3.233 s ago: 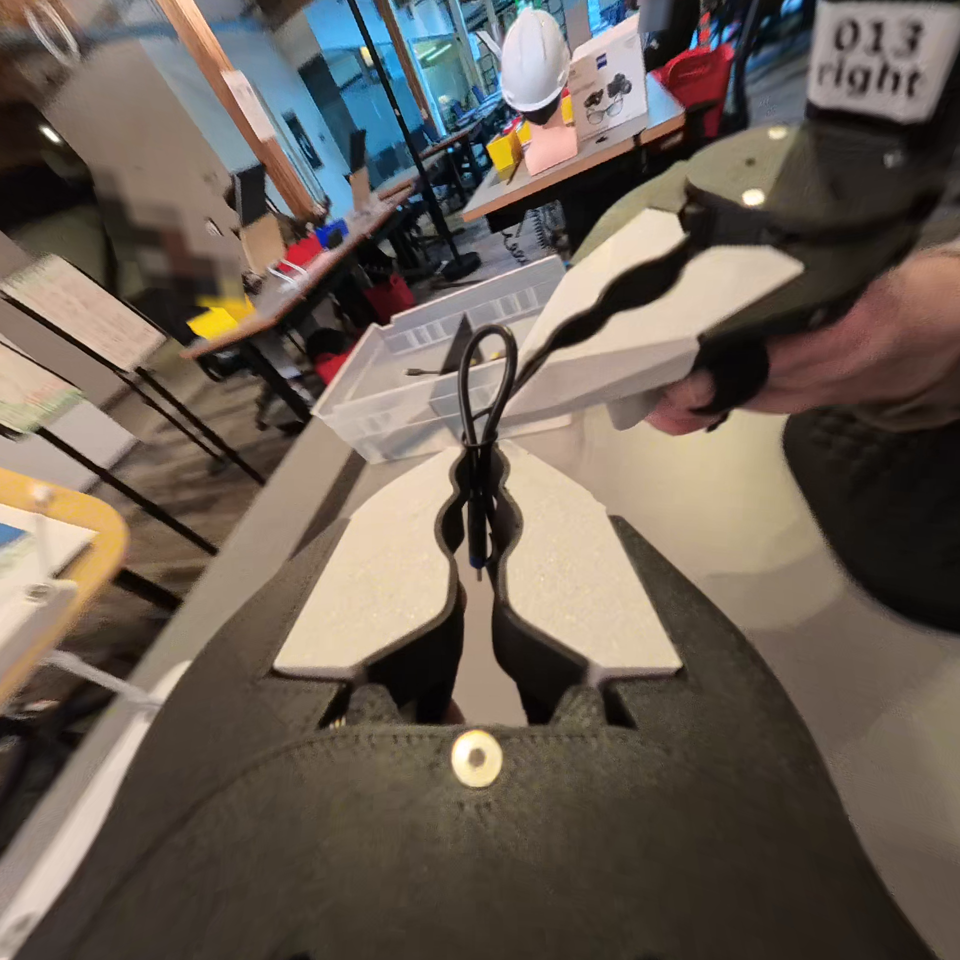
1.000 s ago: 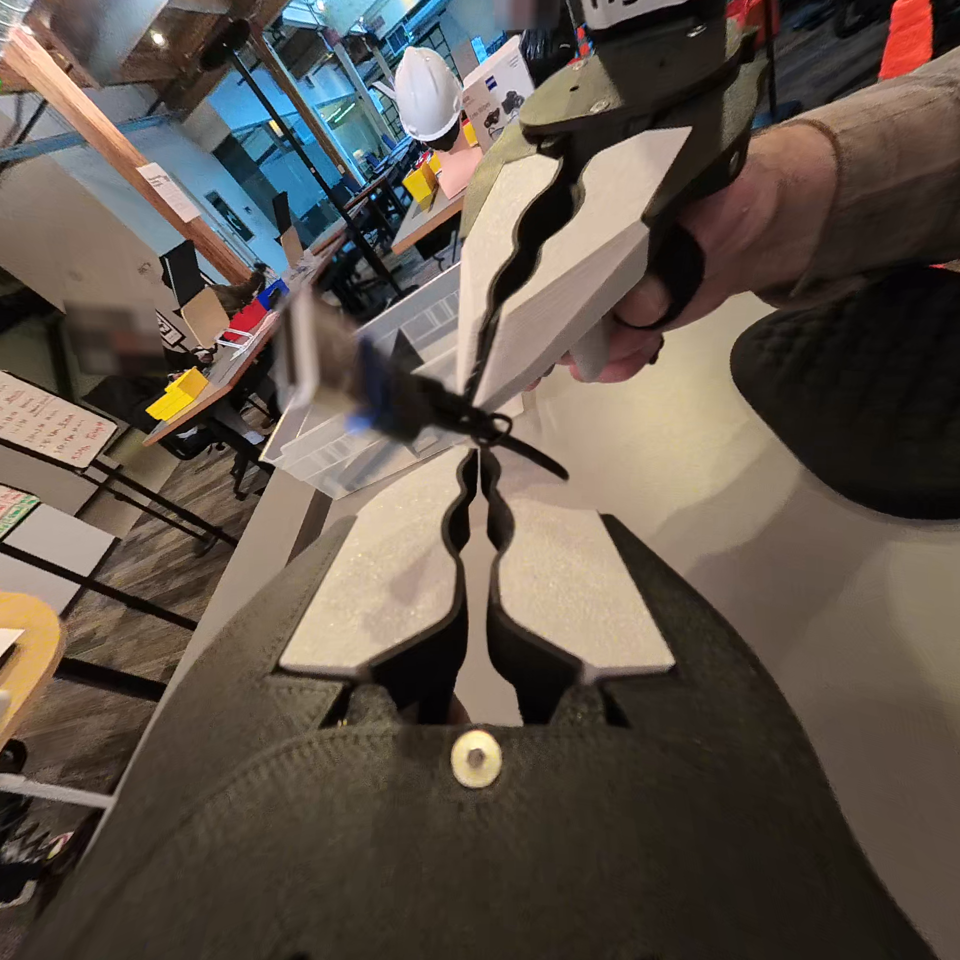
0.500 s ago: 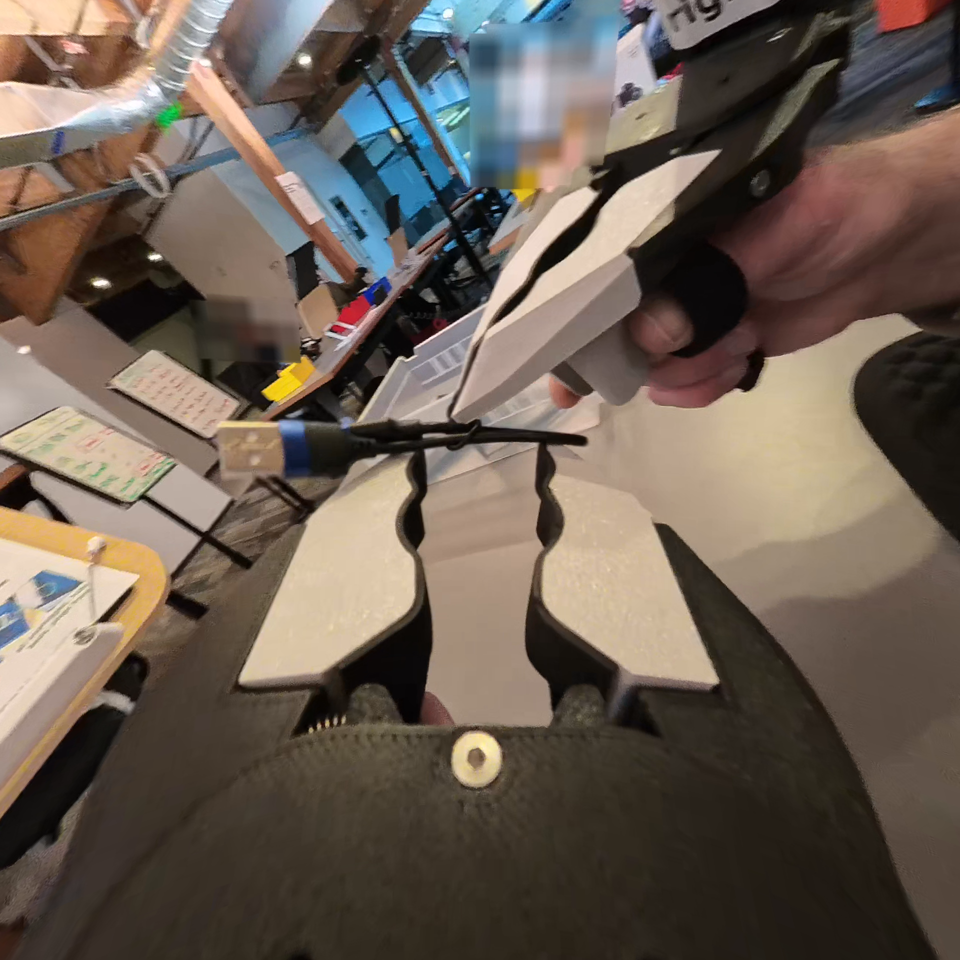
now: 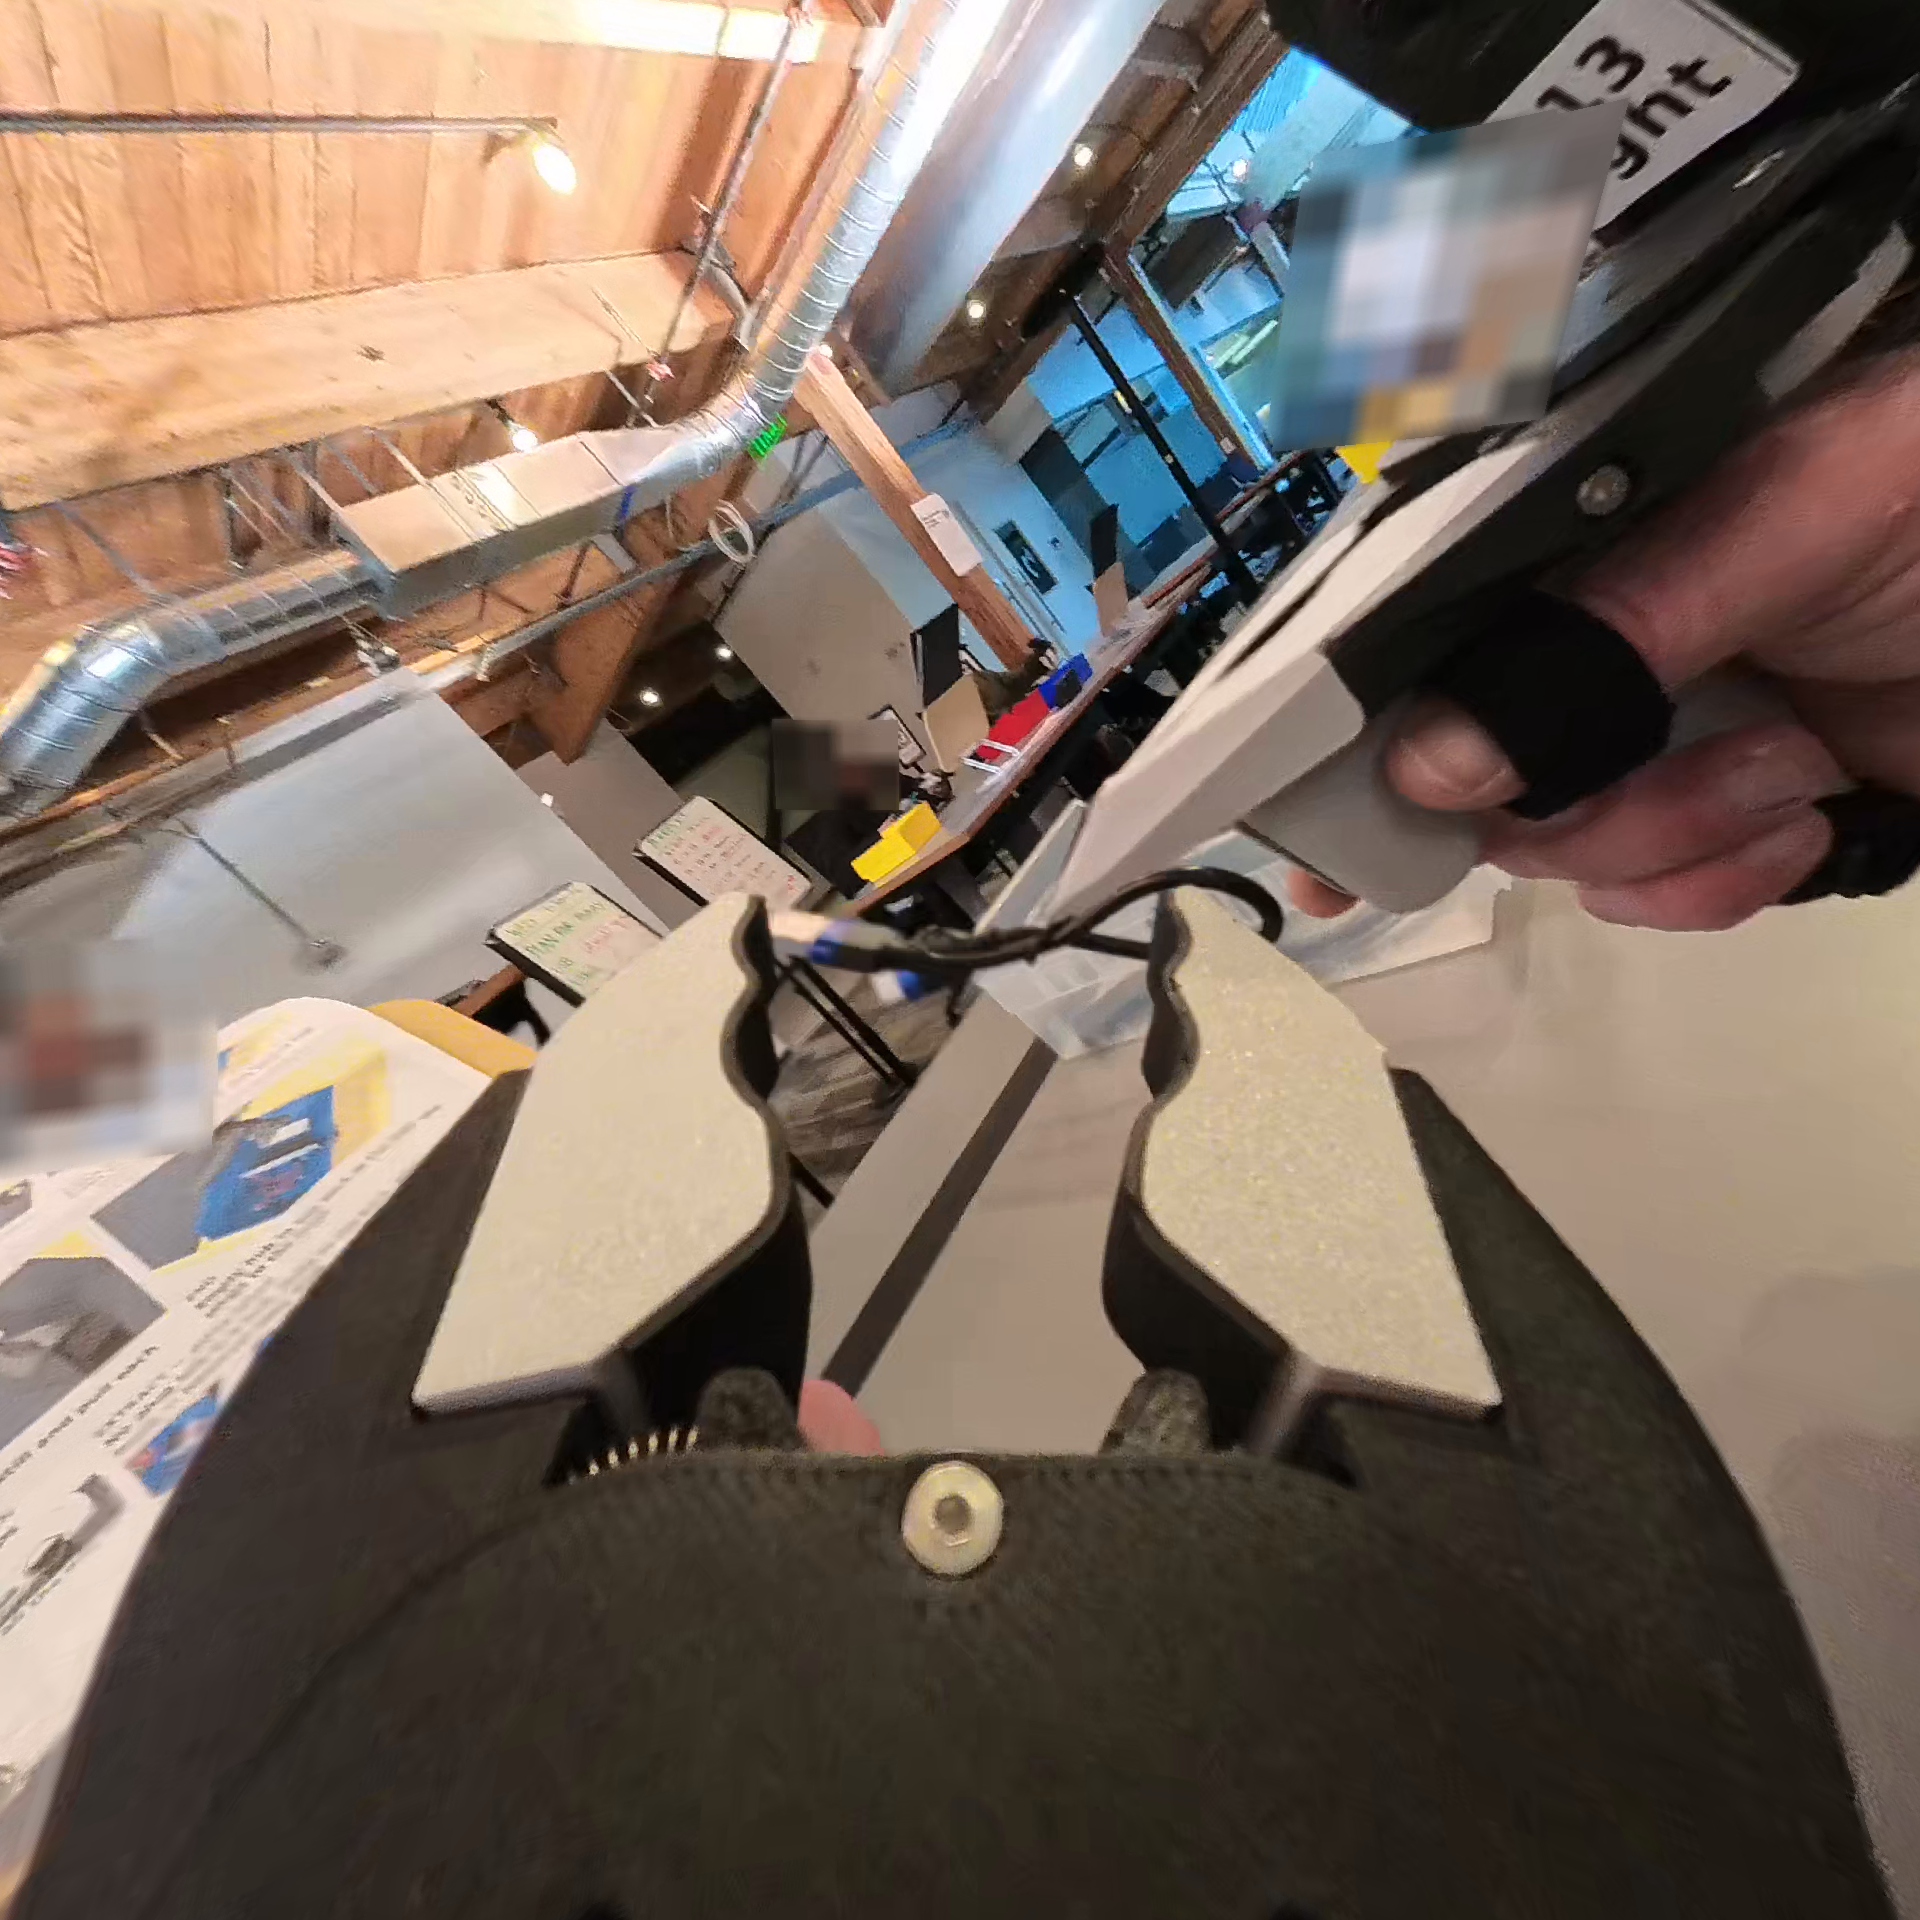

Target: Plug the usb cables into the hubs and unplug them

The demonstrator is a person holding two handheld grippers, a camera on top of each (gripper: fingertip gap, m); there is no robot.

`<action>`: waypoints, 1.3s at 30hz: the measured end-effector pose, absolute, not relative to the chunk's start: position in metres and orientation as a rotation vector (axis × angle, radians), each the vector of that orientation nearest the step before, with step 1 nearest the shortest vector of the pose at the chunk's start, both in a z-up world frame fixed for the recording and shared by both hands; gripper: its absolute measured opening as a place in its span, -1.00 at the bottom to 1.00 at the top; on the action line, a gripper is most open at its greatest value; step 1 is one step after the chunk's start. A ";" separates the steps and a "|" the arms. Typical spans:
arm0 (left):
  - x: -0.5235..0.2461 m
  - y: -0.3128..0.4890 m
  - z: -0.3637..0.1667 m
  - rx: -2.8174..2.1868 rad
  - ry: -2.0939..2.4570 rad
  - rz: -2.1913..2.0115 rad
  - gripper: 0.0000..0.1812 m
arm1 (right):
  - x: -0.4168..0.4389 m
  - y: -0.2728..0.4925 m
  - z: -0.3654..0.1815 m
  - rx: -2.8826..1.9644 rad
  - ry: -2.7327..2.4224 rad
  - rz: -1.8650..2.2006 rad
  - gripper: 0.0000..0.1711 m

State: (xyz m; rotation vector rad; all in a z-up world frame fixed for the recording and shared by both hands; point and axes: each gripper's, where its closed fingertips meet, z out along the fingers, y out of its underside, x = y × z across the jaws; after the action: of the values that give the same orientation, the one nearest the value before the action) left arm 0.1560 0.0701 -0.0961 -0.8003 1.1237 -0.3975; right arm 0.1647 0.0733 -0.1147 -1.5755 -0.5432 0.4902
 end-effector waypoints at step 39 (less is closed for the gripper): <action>0.155 0.088 -0.141 -1.303 1.488 -0.842 -0.75 | 0.126 0.035 -0.129 -1.496 -0.892 0.708 -1.00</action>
State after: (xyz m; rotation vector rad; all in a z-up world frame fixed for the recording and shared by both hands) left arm 0.1554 0.0877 -0.1406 -1.3031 1.4876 -0.8418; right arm 0.1264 0.0348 -0.1292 -1.4959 -0.8921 0.7084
